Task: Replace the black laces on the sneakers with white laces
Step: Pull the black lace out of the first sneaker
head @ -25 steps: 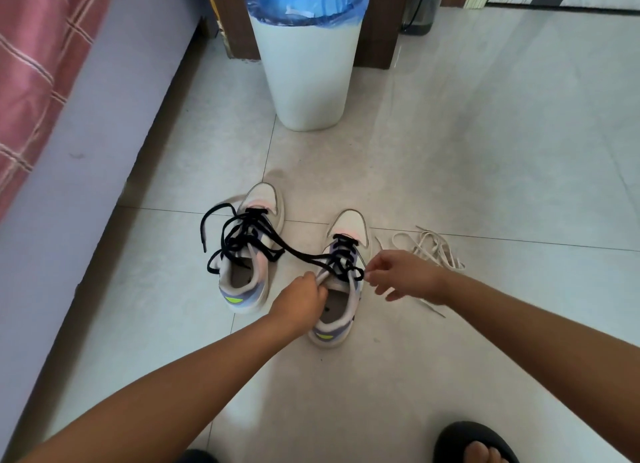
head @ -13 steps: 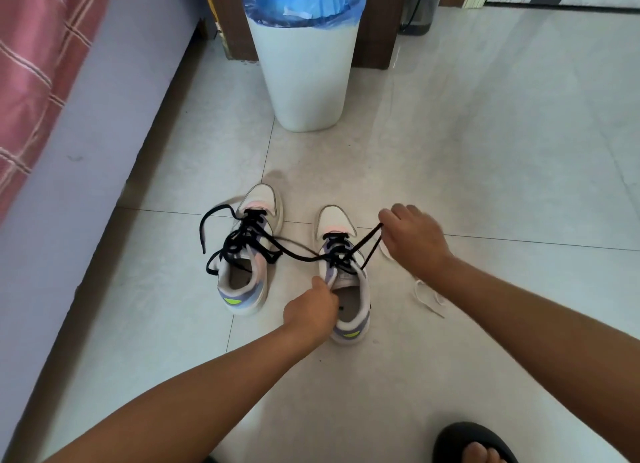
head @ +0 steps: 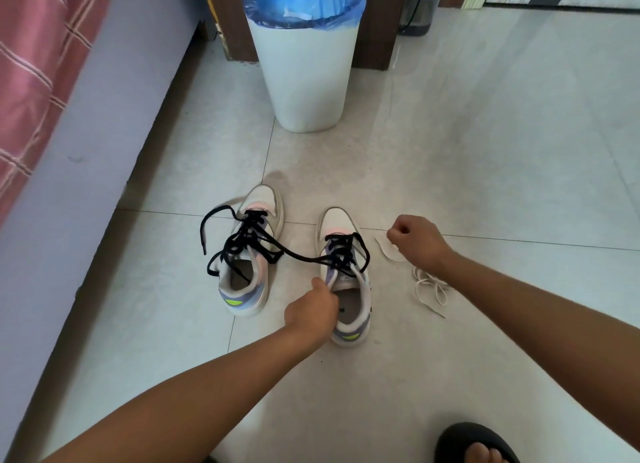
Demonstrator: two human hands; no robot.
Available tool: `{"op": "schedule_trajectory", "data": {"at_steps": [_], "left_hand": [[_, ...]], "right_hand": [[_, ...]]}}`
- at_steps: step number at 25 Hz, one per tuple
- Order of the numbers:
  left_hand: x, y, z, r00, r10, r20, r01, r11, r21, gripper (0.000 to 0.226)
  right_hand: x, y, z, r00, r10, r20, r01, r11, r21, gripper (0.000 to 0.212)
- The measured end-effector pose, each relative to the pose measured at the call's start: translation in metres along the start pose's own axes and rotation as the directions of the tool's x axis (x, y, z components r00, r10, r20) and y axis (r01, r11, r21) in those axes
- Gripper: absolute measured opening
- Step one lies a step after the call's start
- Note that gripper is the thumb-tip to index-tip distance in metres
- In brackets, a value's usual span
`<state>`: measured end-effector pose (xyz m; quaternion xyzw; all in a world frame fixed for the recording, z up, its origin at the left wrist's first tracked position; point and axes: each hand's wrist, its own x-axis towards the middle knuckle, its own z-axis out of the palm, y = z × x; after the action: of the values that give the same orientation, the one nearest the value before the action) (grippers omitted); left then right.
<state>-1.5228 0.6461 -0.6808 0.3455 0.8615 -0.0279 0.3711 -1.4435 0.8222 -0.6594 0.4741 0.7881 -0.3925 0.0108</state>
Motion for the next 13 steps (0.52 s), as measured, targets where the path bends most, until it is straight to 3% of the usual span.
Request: {"op": "schedule_trajectory", "data": {"at_steps": [3,6,9,11,13], "left_hand": [[0.002,0.001,0.001,1.000,0.007,0.003,-0.007,1.000,-0.005,0.025],[0.002,0.002,0.001,1.000,0.013,-0.005,-0.013,1.000,0.008,0.024],[0.000,0.001,0.001,1.000,0.018,-0.016,-0.018,1.000,-0.002,0.028],[0.001,0.000,0.002,1.000,0.009,-0.016,-0.009,1.000,0.006,0.027],[0.001,0.001,0.001,1.000,-0.024,-0.017,0.023,0.999,-0.040,0.026]], "right_hand": [[-0.012,-0.002,0.007,0.928,0.129,0.349,-0.142,0.990,0.013,0.038],[-0.031,-0.007,0.033,0.909,0.109,0.401,-0.124,0.992,0.013,0.039],[-0.022,-0.008,0.034,0.946,-0.005,0.323,0.024,0.998,-0.056,0.029],[0.002,-0.003,0.016,0.992,-0.028,0.125,0.047,0.987,-0.151,0.027],[0.026,0.002,-0.020,0.993,0.017,-0.120,-0.038,0.984,-0.174,0.025]]}}
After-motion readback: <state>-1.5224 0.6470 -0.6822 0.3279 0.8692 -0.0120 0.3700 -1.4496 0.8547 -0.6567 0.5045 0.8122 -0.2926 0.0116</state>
